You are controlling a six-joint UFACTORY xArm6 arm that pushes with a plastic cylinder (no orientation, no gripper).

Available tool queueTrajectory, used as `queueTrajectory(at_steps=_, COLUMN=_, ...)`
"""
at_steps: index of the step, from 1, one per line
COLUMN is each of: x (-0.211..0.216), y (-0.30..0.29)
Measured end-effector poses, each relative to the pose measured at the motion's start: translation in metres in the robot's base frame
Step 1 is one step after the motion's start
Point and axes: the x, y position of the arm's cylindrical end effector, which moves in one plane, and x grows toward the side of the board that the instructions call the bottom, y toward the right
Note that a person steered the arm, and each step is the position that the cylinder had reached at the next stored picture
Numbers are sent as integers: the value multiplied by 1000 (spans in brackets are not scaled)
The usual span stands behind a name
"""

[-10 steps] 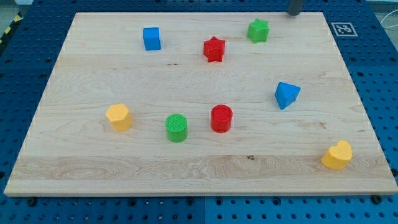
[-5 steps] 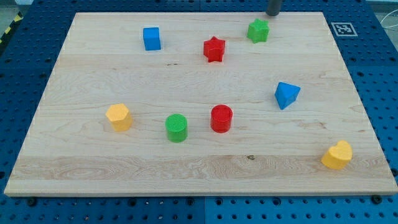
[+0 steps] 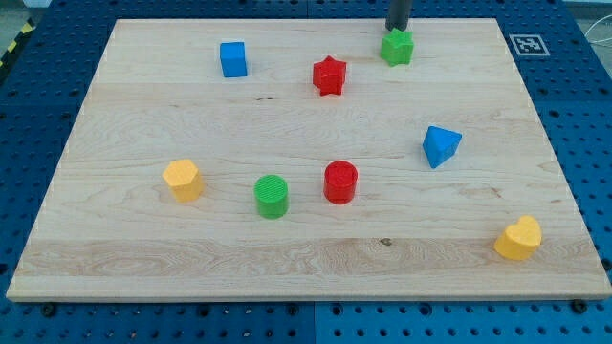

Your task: Slide green star down a bit

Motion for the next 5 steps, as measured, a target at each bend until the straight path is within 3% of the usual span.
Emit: queueTrajectory(at_steps=5, x=18, y=-10)
